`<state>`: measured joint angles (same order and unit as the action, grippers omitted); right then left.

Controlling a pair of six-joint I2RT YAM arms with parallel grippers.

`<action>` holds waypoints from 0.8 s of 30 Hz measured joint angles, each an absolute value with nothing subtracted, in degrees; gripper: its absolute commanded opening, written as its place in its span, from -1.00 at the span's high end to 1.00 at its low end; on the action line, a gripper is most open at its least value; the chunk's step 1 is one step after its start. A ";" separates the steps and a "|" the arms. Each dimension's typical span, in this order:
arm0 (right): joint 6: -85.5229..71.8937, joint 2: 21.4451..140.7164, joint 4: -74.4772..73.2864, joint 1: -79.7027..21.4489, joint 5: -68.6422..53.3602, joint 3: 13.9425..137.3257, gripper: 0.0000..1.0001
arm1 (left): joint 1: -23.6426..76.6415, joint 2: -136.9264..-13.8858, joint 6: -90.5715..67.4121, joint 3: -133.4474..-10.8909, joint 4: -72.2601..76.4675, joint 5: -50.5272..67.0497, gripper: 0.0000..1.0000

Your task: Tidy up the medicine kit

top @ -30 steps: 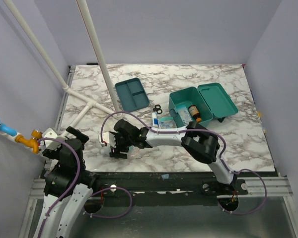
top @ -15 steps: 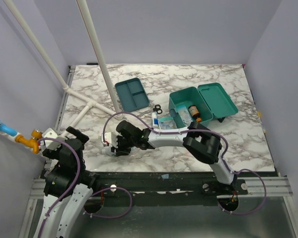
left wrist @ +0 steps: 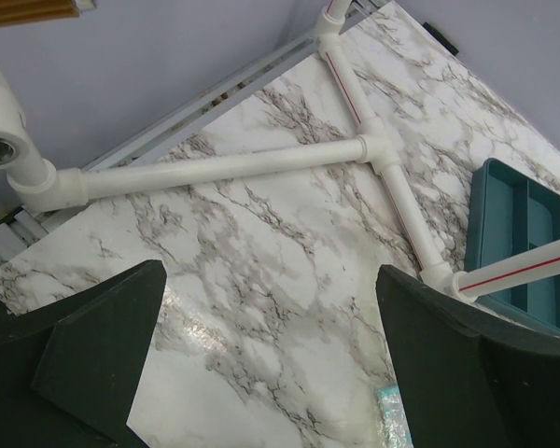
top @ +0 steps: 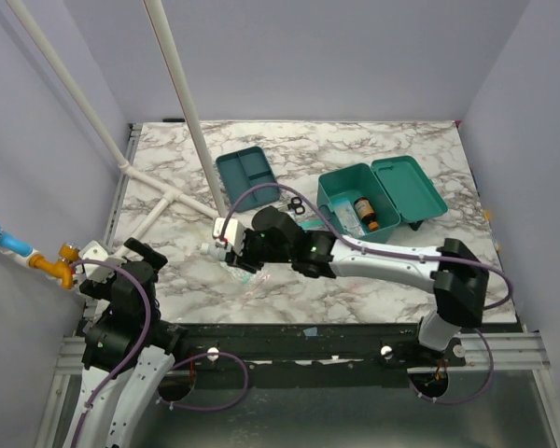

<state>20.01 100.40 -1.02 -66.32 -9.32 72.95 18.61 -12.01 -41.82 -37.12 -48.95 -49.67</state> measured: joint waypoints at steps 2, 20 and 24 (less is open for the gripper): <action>19.18 96.29 -2.42 -65.63 -7.53 72.47 0.86 | 18.61 -12.01 -41.71 -37.12 -48.88 -49.63 -0.97; 6.74 75.94 -16.40 -45.06 13.82 69.87 0.80 | 18.61 -12.05 -40.73 -37.10 -47.53 -48.58 -0.97; 2.50 75.72 -18.41 -41.93 16.64 68.45 0.80 | 18.61 -12.40 -40.49 -37.10 -47.31 -48.36 -0.97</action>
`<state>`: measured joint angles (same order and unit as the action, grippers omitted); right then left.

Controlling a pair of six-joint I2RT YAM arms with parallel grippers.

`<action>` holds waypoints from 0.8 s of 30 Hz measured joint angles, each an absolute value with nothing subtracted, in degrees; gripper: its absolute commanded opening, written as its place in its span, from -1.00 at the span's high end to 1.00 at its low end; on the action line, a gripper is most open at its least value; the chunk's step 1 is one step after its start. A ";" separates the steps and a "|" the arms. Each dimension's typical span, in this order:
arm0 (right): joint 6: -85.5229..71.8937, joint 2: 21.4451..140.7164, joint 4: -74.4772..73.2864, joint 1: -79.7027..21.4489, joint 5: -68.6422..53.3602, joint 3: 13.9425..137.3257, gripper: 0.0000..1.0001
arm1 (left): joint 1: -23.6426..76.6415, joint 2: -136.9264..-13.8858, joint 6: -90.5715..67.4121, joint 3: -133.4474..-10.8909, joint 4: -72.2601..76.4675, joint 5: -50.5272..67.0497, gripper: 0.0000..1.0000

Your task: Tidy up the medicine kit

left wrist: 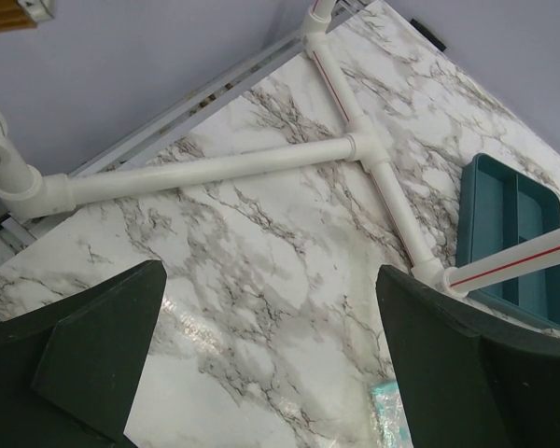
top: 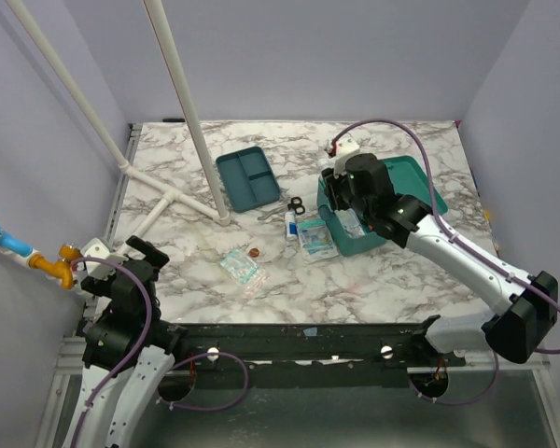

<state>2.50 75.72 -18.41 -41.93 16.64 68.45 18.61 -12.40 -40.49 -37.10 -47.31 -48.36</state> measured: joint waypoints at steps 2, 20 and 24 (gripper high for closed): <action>0.16 75.72 -19.88 -39.57 17.37 67.79 0.80 | 18.61 -12.60 -40.45 -37.10 -47.24 -48.29 -0.97; -2.83 87.24 -23.33 -29.17 18.83 61.69 0.84 | 18.61 -12.88 -39.51 -37.01 -46.22 -46.63 -0.97; -0.38 90.28 -23.29 -29.10 20.67 61.69 0.82 | 18.68 -12.75 -38.28 -36.36 -44.62 -44.60 -0.97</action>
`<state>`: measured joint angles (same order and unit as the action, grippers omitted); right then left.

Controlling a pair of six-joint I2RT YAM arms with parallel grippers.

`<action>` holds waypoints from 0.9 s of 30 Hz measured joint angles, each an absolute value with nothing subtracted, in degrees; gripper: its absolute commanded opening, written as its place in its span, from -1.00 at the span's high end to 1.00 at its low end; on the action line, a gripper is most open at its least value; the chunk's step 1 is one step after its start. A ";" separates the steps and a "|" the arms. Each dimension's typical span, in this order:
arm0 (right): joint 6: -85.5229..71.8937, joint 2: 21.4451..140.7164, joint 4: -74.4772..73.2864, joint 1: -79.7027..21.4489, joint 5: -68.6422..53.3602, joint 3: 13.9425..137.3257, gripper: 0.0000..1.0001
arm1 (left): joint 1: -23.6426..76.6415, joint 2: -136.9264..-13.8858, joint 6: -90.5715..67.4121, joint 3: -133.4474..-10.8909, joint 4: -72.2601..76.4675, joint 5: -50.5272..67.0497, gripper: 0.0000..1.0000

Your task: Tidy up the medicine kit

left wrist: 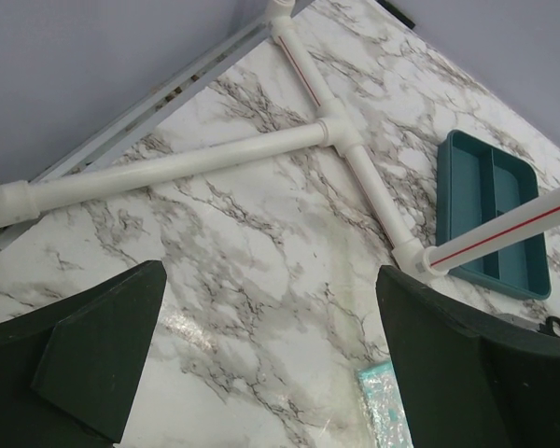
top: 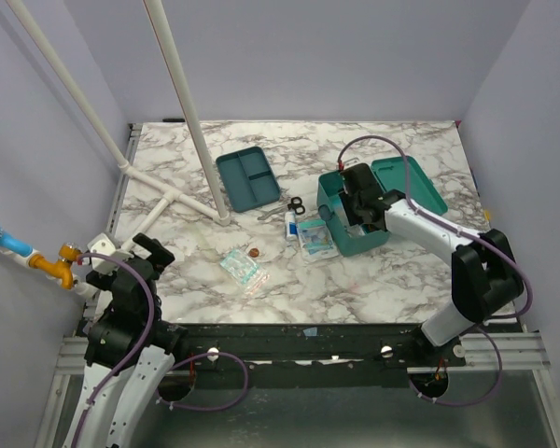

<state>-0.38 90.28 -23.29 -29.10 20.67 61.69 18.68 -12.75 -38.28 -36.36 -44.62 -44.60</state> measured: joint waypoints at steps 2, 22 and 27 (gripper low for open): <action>0.56 91.66 -23.29 -28.82 21.37 61.69 0.78 | 18.79 -12.80 -37.60 -36.05 -43.97 -43.46 -0.97; 4.12 93.84 -25.06 -27.29 26.81 65.87 -0.34 | 18.83 -16.88 -27.07 -33.50 -35.68 -21.06 -0.97; 3.88 88.84 -26.94 -27.27 26.65 70.46 -0.39 | 18.83 -17.45 -23.94 -33.56 -34.17 -10.26 -0.97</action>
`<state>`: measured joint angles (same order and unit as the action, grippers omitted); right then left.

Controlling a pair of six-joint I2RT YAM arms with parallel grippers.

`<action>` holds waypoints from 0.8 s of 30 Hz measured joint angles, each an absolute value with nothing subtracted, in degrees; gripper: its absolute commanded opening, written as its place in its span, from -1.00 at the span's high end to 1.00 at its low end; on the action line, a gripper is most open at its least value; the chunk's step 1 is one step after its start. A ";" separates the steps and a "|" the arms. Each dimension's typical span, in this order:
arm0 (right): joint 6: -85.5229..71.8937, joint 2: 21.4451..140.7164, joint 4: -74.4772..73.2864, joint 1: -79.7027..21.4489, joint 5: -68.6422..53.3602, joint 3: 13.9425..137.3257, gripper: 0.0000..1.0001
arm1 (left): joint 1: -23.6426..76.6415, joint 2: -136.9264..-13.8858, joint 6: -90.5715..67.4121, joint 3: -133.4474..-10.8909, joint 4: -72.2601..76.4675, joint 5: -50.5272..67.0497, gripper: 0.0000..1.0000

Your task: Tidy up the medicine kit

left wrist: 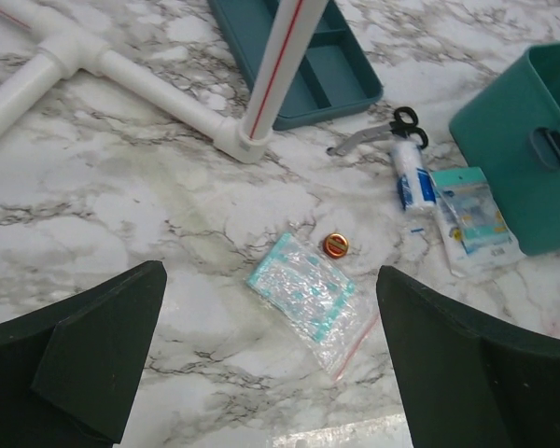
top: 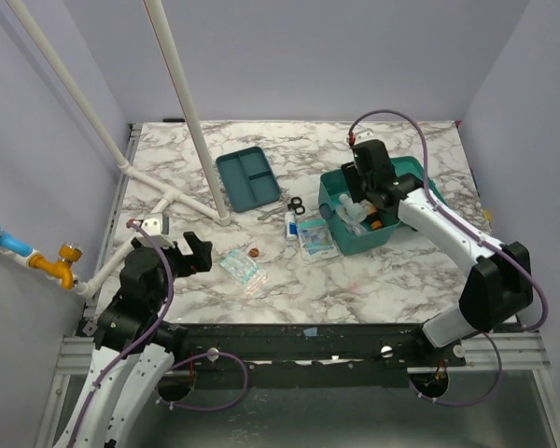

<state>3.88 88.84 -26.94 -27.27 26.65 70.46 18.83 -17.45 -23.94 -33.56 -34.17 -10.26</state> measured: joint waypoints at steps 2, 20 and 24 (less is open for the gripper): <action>3.38 86.19 -27.20 -27.27 26.11 72.01 -0.40 | 18.85 -18.57 -23.55 -33.98 -33.91 -6.48 -0.97; -8.40 72.34 -27.11 -27.24 -0.23 74.02 -0.57 | 18.85 -36.36 -27.55 -39.99 -29.28 15.25 -0.97; -11.27 74.39 -26.11 -28.10 -7.25 74.91 -0.52 | 18.87 -38.59 -28.01 -40.25 -29.47 14.94 -0.97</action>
